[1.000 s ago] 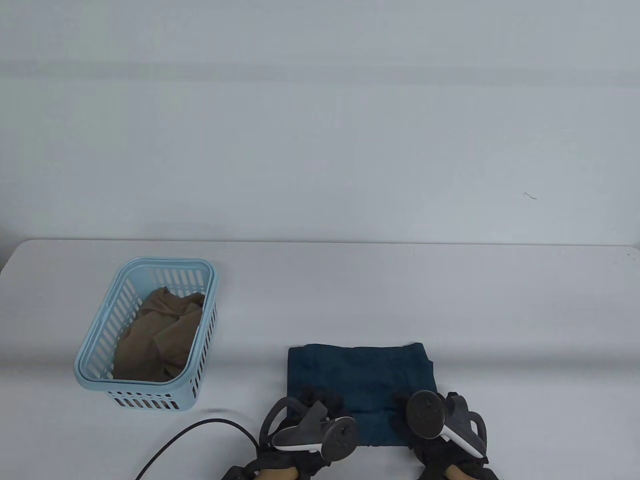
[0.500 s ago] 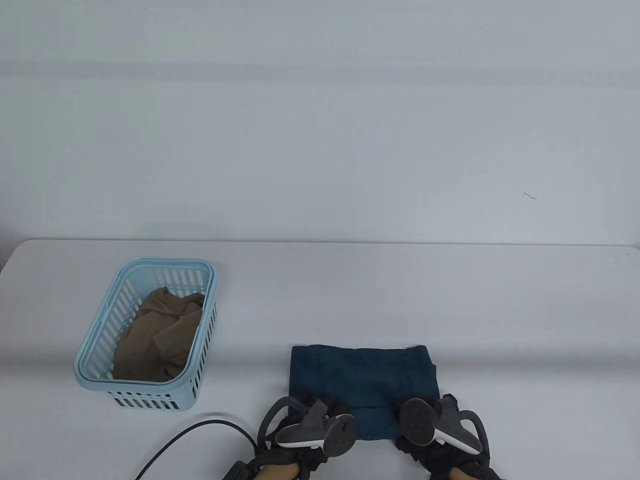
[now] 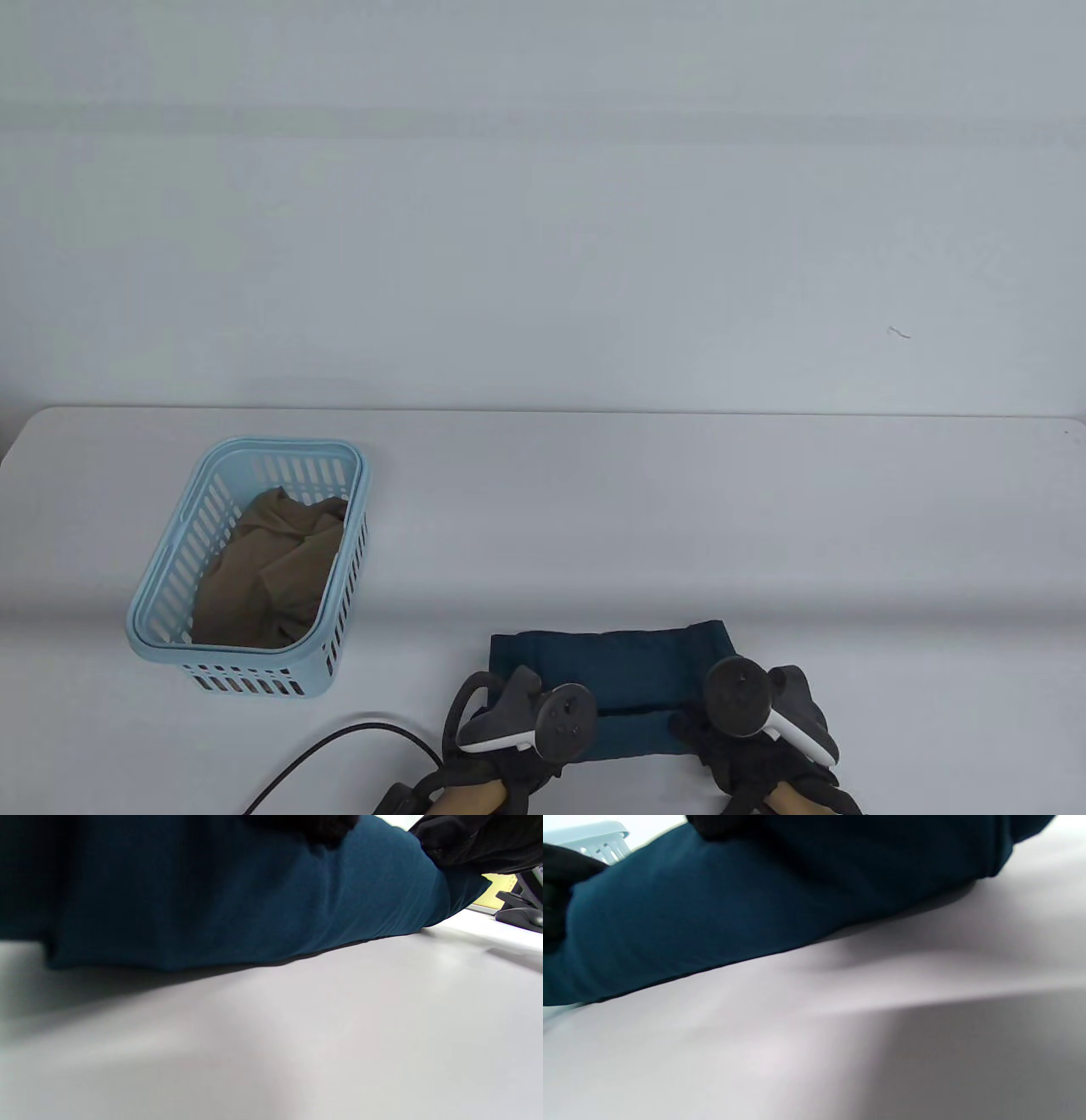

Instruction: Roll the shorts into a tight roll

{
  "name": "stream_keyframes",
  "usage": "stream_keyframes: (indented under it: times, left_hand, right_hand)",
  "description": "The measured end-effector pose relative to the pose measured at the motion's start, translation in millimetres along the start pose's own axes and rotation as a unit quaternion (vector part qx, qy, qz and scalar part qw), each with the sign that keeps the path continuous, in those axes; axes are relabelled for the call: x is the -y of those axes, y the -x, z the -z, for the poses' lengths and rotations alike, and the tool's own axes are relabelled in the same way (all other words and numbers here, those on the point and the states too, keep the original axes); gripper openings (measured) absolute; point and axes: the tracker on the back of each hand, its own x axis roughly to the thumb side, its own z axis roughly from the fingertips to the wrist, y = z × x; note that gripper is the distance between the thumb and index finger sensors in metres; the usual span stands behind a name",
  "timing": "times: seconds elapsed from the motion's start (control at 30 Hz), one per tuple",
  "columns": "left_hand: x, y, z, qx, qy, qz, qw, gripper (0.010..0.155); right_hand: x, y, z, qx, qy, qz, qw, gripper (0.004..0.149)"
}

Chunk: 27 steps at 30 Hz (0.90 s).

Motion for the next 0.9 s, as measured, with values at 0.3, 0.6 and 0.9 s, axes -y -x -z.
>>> stream_keyframes:
  times: [0.3, 0.6, 0.9]
  left_hand:
    - [-17, -18, -12, 0.035, -0.032, 0.019, 0.999, 0.051]
    - [-5, -13, -4, -0.002, 0.008, 0.072, 0.997, 0.068]
    - [13, -9, 3, -0.013, 0.053, 0.078, 0.995, 0.077]
  right_hand:
    - [-1, -1, -1, -0.018, 0.03, -0.002, 0.999, 0.055]
    - [16, -10, -13, 0.023, 0.068, -0.076, 0.994, 0.066]
    - [-6, -9, -1, 0.007, -0.034, -0.14, 0.989, 0.074]
